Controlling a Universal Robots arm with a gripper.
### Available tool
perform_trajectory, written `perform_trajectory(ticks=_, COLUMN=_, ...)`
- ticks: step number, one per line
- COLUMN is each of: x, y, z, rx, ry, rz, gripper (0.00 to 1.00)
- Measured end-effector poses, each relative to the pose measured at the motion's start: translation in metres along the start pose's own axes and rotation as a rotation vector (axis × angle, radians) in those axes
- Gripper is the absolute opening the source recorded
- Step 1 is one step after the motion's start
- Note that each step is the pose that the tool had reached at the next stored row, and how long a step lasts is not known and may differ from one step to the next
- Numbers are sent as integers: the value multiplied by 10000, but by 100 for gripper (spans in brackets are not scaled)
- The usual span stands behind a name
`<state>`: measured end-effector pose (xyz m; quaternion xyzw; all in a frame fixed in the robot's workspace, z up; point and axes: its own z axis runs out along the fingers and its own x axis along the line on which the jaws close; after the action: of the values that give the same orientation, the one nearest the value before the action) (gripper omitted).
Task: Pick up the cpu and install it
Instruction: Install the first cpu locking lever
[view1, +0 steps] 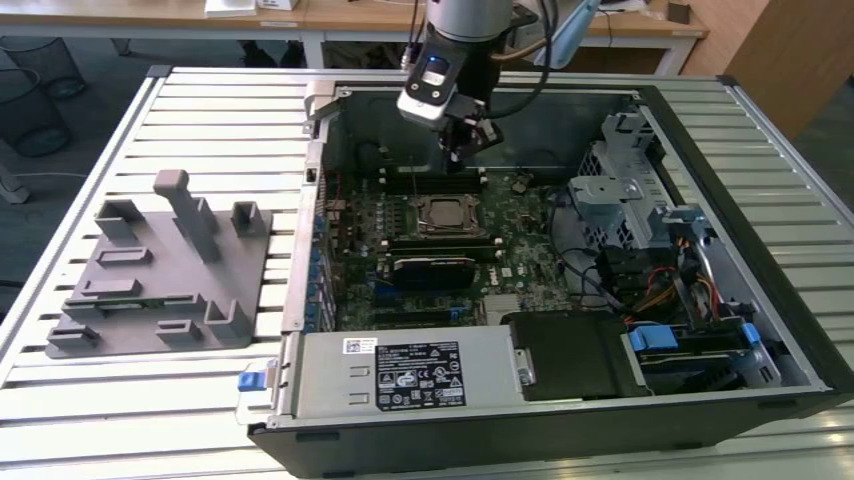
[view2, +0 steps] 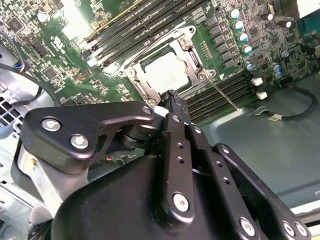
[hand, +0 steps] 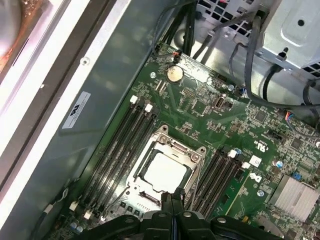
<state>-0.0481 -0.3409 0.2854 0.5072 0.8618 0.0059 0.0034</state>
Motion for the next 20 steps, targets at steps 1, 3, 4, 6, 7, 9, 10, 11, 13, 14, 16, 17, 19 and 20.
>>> perform_trajectory(ticks=1, x=0, y=0, z=0, rx=0, ry=1, rz=-69, gripper=11)
perform_trajectory(ticks=3, x=0, y=0, z=0, rx=-1, ry=3, rz=-214, gripper=11)
perform_trajectory(ticks=4, x=0, y=0, z=0, rx=0, ry=4, rz=-292, gripper=11)
perform_trajectory(ticks=6, x=0, y=0, z=0, rx=0, ry=6, rz=-454, gripper=11)
perform_trajectory(ticks=7, x=0, y=0, z=0, rx=-1, ry=8, rz=-532, gripper=11)
perform_trajectory(ticks=9, x=0, y=0, z=0, rx=-1, ry=10, rz=-686, gripper=11)
perform_trajectory(ticks=10, x=0, y=0, z=0, rx=-1, ry=11, rz=-756, gripper=11)
perform_trajectory(ticks=11, x=0, y=0, z=0, rx=0, ry=11, rz=-835, gripper=11)
perform_trajectory(ticks=13, x=0, y=0, z=0, rx=0, ry=13, rz=-954, gripper=11)
perform_trajectory(ticks=14, x=0, y=0, z=0, rx=0, ry=14, rz=-1004, gripper=11)
perform_trajectory(ticks=16, x=0, y=0, z=0, rx=0, ry=15, rz=-1098, gripper=11)
perform_trajectory(ticks=17, x=0, y=0, z=0, rx=0, ry=16, rz=-1141, gripper=11)
perform_trajectory(ticks=19, x=0, y=0, z=0, rx=0, ry=17, rz=-1225, gripper=11)
perform_trajectory(ticks=20, x=0, y=0, z=0, rx=0, ry=17, rz=-1262, gripper=11)
